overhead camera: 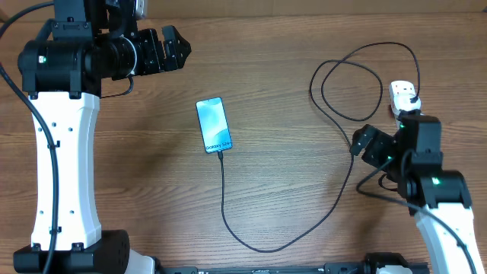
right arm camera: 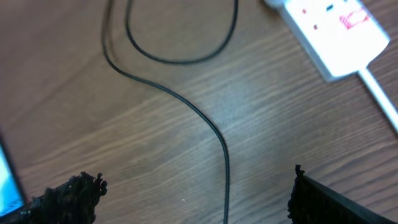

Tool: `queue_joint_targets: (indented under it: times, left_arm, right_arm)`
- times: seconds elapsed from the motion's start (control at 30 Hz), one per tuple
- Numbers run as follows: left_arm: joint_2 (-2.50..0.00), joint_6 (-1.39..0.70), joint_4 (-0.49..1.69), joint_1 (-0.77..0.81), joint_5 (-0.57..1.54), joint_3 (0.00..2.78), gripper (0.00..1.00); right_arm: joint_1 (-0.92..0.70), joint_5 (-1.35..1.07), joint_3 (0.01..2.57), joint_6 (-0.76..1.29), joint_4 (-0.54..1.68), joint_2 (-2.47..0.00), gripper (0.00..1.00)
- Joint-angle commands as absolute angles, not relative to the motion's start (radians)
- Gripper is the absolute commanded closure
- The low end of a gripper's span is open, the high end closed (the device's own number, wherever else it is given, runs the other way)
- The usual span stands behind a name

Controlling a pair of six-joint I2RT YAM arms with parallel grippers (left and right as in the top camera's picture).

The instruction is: Plug charger to phone and switch on socket

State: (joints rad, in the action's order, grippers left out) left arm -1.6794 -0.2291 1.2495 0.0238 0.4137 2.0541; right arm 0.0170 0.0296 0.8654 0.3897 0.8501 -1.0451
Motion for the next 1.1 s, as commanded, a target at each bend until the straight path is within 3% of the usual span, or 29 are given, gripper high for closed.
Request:
queue_joint_targets:
  times: [0.0, 0.2, 0.53, 0.9, 1.07]
  left_arm:
    - [-1.681, -0.216, 1.250, 0.014, 0.407, 2.055, 0.00]
    - [-1.681, -0.216, 1.250, 0.014, 0.407, 2.055, 0.00]
    - [-1.681, -0.216, 1.250, 0.014, 0.407, 2.055, 0.01]
    - [-1.681, -0.216, 1.250, 0.014, 0.407, 2.055, 0.01]
    - [-1.681, -0.216, 1.250, 0.014, 0.407, 2.055, 0.00]
  right_arm:
    - [0.010, 0.030, 0.863, 0.392, 0.852, -1.124, 0.00]
    - [0.010, 0.029, 0.863, 0.393, 0.877, -1.223, 0.00]
    - [0.006, 0.017, 0.852, 0.392, 0.759, -1.179, 0.00]
    - [-0.087, 0.023, 0.541, 0.389, 0.344, -0.810, 0.00]
    - [-0.093, 0.023, 0.387, 0.388, 0.289, -0.574, 0.00]
